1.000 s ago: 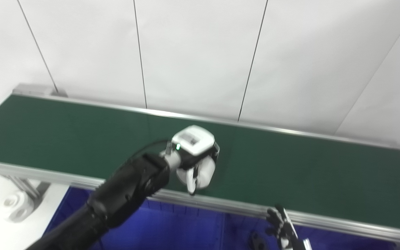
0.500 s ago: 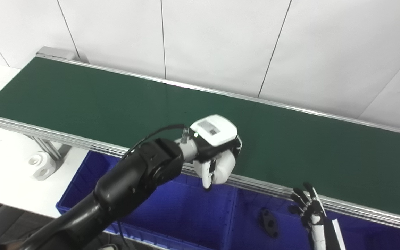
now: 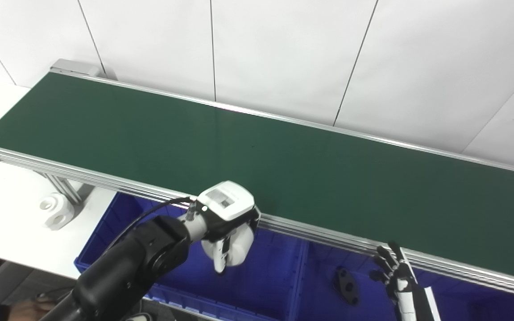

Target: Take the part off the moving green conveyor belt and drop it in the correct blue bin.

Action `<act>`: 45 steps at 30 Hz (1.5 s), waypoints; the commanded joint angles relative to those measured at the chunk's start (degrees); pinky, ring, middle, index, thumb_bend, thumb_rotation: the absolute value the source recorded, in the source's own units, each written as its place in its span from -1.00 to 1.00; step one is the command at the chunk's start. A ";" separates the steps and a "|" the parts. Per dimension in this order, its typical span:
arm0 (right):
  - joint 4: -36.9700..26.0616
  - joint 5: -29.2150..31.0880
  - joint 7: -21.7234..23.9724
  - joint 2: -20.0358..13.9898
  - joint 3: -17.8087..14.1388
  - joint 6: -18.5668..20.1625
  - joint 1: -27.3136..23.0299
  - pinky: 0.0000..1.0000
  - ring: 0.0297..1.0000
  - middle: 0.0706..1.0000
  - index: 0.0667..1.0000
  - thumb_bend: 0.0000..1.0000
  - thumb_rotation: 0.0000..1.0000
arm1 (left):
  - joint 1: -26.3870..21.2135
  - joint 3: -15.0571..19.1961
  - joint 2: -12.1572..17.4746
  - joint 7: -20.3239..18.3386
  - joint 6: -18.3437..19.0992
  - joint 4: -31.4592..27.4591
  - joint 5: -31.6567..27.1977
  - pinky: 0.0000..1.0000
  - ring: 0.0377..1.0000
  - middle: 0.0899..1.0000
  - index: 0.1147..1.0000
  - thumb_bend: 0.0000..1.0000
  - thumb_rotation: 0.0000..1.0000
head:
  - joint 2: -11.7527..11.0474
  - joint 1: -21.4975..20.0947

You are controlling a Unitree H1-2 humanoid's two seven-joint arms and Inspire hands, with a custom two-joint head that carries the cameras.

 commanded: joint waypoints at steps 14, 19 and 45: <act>-0.92 -1.15 0.26 0.37 0.22 -2.41 -0.32 0.68 0.77 0.79 0.96 0.88 0.88 | 3.67 4.27 3.30 5.06 -1.99 -3.82 2.04 0.74 0.79 0.83 0.71 0.98 0.06 | -0.75 -0.65; -0.93 -1.51 0.14 0.88 0.46 -2.53 -0.19 0.69 0.77 0.79 0.95 0.90 0.88 | 5.21 4.53 2.76 1.26 -0.45 -7.00 3.10 0.99 0.99 1.00 0.96 1.00 0.27 | -0.89 -1.19; 4.50 -13.41 -8.64 9.95 5.67 -3.44 -3.91 0.71 0.83 0.86 0.96 0.81 0.91 | 15.44 25.14 -20.60 13.93 7.62 1.77 -51.74 0.79 0.94 1.00 1.00 0.33 0.20 | -4.63 -27.52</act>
